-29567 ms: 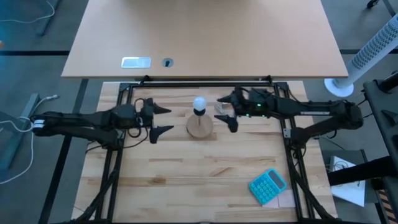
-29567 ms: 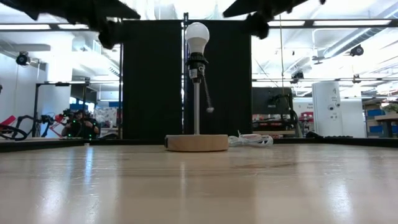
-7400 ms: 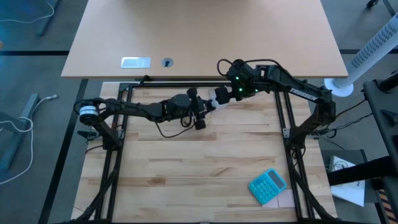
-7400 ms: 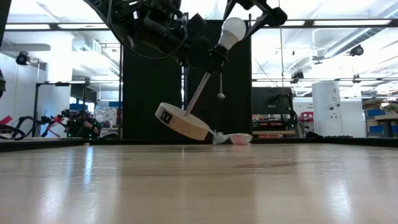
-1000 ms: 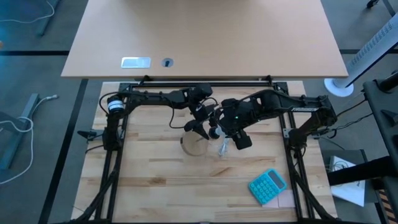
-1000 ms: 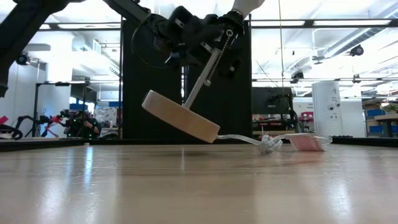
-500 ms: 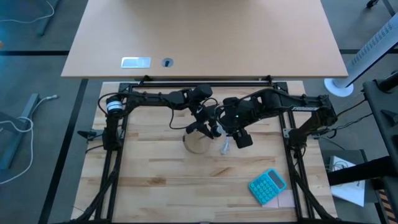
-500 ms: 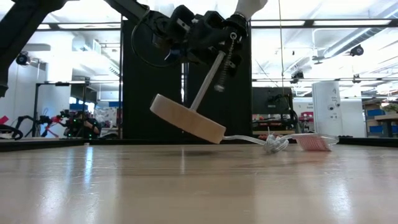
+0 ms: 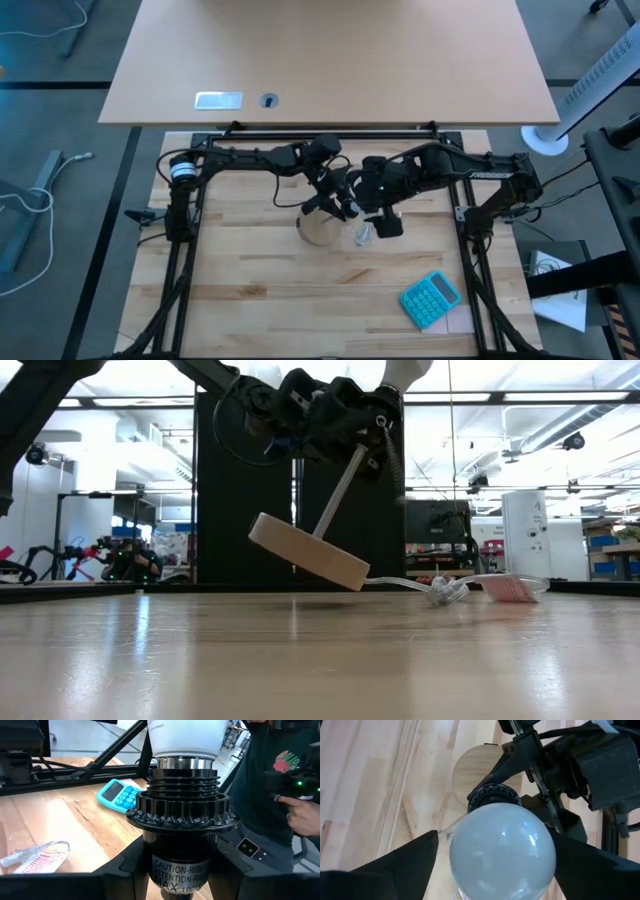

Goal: Screw lightbulb
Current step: Remove the lightbulb from the lamp

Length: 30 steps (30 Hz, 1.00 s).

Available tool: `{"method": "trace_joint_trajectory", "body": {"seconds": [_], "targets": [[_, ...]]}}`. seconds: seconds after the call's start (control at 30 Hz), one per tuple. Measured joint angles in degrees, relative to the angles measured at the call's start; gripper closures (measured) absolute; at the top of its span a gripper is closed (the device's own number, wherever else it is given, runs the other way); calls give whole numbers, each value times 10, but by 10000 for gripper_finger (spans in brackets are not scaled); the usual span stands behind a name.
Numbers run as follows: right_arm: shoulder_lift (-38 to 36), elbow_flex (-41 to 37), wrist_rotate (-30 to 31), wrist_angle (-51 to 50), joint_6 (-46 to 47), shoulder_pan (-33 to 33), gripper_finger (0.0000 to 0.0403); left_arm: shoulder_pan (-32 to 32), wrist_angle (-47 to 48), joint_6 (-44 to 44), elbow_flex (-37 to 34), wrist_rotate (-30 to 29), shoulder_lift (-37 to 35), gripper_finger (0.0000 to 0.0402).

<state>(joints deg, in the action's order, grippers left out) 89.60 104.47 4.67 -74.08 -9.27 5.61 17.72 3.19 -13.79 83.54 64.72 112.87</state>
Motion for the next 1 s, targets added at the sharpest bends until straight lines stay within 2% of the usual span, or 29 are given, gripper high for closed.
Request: {"method": "trace_joint_trajectory", "body": {"seconds": [0.07,0.2,0.4,0.5,1.0], "targets": [[0,0,0,0,13,0,55,0,0,2,0,-6,-2,262],[0,3,7,-2,92,-8,54,1,1,4,0,-63,-6,262],[-1,6,26,-8,332,-41,53,4,-9,7,0,-132,-10,262],[-1,6,26,-29,417,-61,53,4,-23,10,0,-164,-11,262],[-2,6,-26,-60,602,-138,54,3,-50,25,0,-280,-13,262]]}}
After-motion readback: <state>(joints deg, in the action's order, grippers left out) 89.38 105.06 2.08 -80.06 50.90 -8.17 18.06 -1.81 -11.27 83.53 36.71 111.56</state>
